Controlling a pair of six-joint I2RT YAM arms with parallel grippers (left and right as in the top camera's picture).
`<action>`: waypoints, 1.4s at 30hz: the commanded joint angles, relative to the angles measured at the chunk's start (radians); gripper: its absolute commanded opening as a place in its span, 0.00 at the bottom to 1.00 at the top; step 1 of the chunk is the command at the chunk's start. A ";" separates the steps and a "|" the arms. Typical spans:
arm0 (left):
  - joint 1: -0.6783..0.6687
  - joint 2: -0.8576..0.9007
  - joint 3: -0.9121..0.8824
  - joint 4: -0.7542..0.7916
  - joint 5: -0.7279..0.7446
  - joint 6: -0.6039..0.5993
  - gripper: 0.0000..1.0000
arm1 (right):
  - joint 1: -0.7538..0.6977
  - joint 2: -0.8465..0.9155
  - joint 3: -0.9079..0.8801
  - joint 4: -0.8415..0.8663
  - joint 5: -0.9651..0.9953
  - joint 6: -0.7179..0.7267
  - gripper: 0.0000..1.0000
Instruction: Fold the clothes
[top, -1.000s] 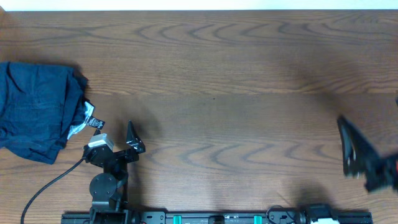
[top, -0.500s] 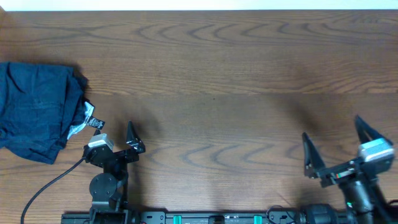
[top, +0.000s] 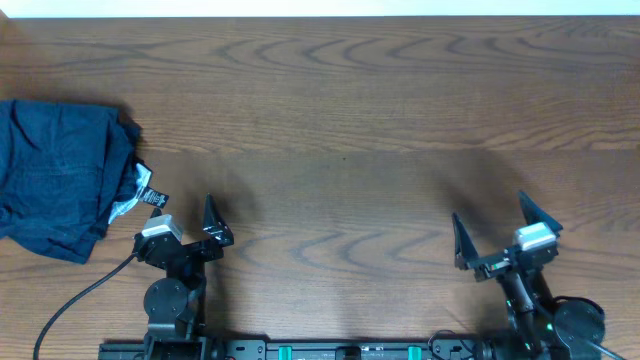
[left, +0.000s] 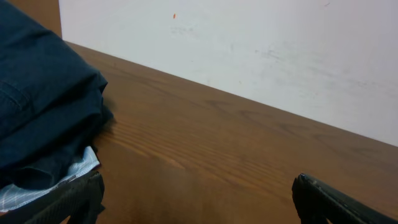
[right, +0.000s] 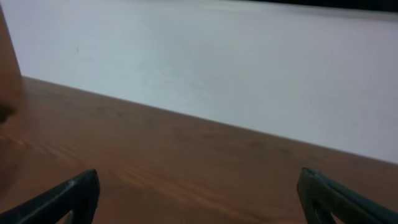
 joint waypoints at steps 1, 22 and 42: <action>0.000 -0.006 -0.023 -0.033 -0.009 -0.009 0.98 | -0.010 -0.011 -0.034 0.015 -0.008 -0.002 0.99; 0.000 -0.006 -0.023 -0.033 -0.009 -0.009 0.98 | -0.021 -0.011 -0.246 0.134 0.000 -0.023 0.99; 0.000 -0.006 -0.023 -0.033 -0.009 -0.009 0.98 | -0.111 -0.011 -0.246 0.132 -0.001 -0.021 0.99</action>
